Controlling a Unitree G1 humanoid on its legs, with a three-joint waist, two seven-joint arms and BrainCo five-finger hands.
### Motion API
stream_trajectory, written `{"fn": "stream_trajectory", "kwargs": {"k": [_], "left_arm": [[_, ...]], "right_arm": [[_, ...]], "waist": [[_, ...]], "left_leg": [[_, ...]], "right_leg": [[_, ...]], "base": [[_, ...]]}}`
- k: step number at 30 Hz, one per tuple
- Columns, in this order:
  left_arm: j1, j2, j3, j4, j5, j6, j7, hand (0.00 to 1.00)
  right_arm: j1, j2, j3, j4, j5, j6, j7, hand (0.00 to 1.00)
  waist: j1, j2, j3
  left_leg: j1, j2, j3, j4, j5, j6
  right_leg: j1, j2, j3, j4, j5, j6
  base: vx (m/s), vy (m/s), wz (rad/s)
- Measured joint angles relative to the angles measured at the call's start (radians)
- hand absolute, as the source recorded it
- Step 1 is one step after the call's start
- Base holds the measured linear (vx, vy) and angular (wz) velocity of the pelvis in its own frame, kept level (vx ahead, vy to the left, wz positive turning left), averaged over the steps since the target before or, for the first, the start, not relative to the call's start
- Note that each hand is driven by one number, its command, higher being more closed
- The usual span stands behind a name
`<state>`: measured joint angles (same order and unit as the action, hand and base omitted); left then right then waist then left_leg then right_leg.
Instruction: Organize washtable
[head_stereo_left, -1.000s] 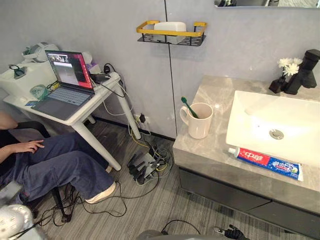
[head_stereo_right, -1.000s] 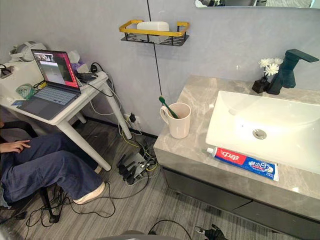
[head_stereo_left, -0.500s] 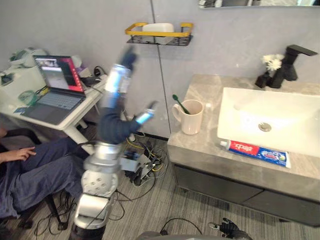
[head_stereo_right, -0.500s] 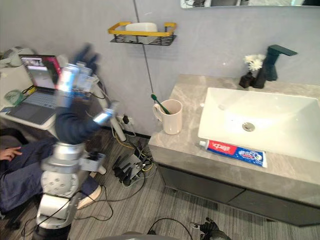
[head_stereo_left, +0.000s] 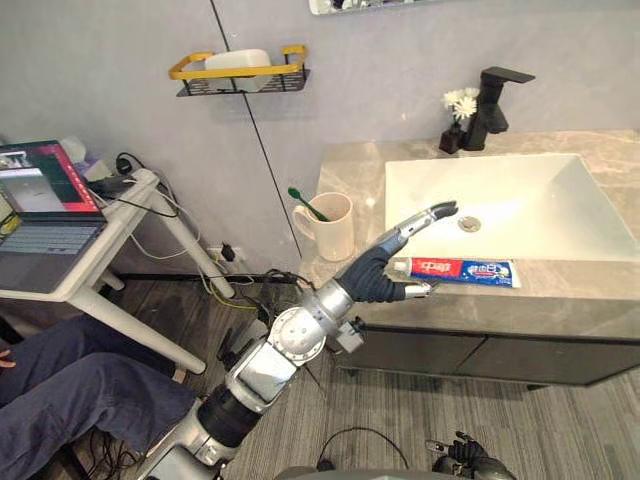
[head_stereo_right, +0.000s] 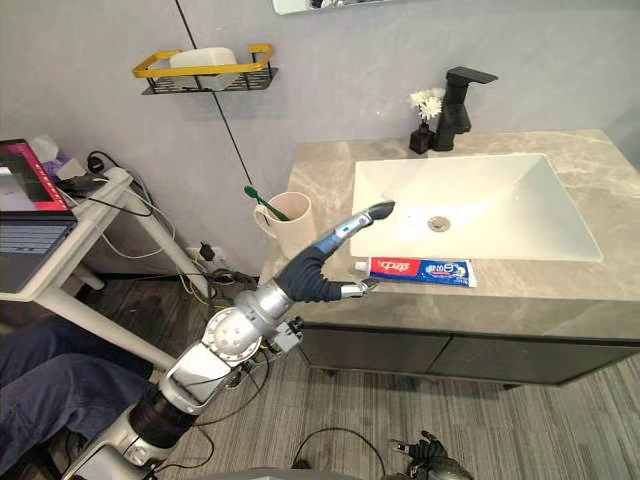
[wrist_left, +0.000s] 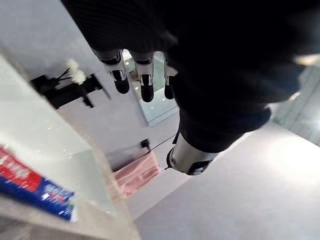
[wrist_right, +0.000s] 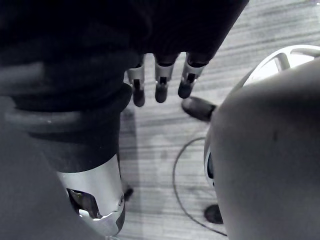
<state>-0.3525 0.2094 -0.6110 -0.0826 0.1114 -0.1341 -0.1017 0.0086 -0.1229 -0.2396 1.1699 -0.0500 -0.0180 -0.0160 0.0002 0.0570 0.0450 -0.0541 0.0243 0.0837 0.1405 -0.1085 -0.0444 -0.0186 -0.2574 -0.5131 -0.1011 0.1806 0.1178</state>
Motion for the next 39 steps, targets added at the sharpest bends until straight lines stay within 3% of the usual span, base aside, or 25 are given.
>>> {"fn": "stream_trajectory", "kwargs": {"k": [4, 7, 11, 16, 26, 33, 39], "left_arm": [[0.0, 0.01, -0.002, 0.085, 0.005, 0.018, -0.004, 0.0], [-0.005, 0.005, 0.032, 0.141, 0.04, 0.022, 0.045, 0.0], [-0.042, -0.003, 0.04, 0.172, 0.147, 0.022, 0.128, 0.0], [-0.044, -0.011, 0.065, 0.172, 0.198, 0.021, 0.163, 0.0], [-0.045, -0.025, 0.035, 0.196, 0.219, 0.02, 0.165, 0.0], [-0.07, -0.028, 0.014, 0.307, 0.356, 0.02, 0.159, 0.0], [-0.097, -0.031, 0.012, 0.35, 0.388, 0.019, 0.182, 0.0]], "right_arm": [[0.004, 0.016, -0.022, -0.019, 0.0, 0.003, 0.001, 0.0], [0.015, 0.018, -0.037, -0.022, 0.016, -0.001, 0.001, 0.0], [0.039, 0.017, -0.037, -0.03, 0.022, -0.002, 0.0, 0.0], [0.04, 0.017, -0.036, -0.03, 0.022, -0.003, -0.001, 0.0], [0.042, 0.017, -0.033, -0.05, 0.022, -0.008, -0.002, 0.0], [0.038, 0.018, -0.029, -0.051, 0.022, -0.017, -0.001, 0.0], [0.038, 0.02, -0.039, -0.051, 0.023, -0.019, -0.002, 0.0]], "waist": [[-0.03, -0.013, 0.0], [-0.045, -0.02, 0.002], [-0.045, -0.021, 0.002], [-0.044, -0.021, 0.003], [-0.05, -0.026, 0.006], [-0.072, -0.026, 0.006], [-0.088, -0.025, 0.007]], "left_leg": [[0.007, 0.011, 0.04, 0.016, -0.021, -0.008], [0.009, 0.017, 0.055, 0.017, -0.031, -0.013], [0.009, 0.019, 0.054, 0.017, -0.034, -0.013], [0.009, 0.025, 0.053, 0.015, -0.035, -0.014], [0.009, 0.025, 0.054, 0.014, -0.038, -0.012], [-0.004, 0.027, 0.071, 0.014, -0.039, -0.015], [-0.006, 0.028, 0.074, 0.013, -0.043, -0.016]], "right_leg": [[-0.014, 0.016, 0.045, -0.003, 0.002, -0.009], [-0.023, 0.022, 0.055, -0.003, 0.001, -0.015], [-0.023, 0.025, 0.054, -0.003, 0.0, -0.017], [-0.023, 0.031, 0.05, -0.003, 0.0, -0.017], [-0.024, 0.031, 0.051, -0.004, -0.001, -0.018], [-0.05, 0.034, 0.071, -0.004, 0.001, -0.018], [-0.057, 0.037, 0.077, -0.004, 0.001, -0.018]], "base": [[0.0, -0.007, -0.35], [0.01, -0.014, -0.17], [0.0, 0.0, 0.0], [0.0, 0.0, 0.0], [0.0, 0.0, 0.0], [-0.01, -0.004, -0.07], [0.01, -0.002, -0.03]]}}
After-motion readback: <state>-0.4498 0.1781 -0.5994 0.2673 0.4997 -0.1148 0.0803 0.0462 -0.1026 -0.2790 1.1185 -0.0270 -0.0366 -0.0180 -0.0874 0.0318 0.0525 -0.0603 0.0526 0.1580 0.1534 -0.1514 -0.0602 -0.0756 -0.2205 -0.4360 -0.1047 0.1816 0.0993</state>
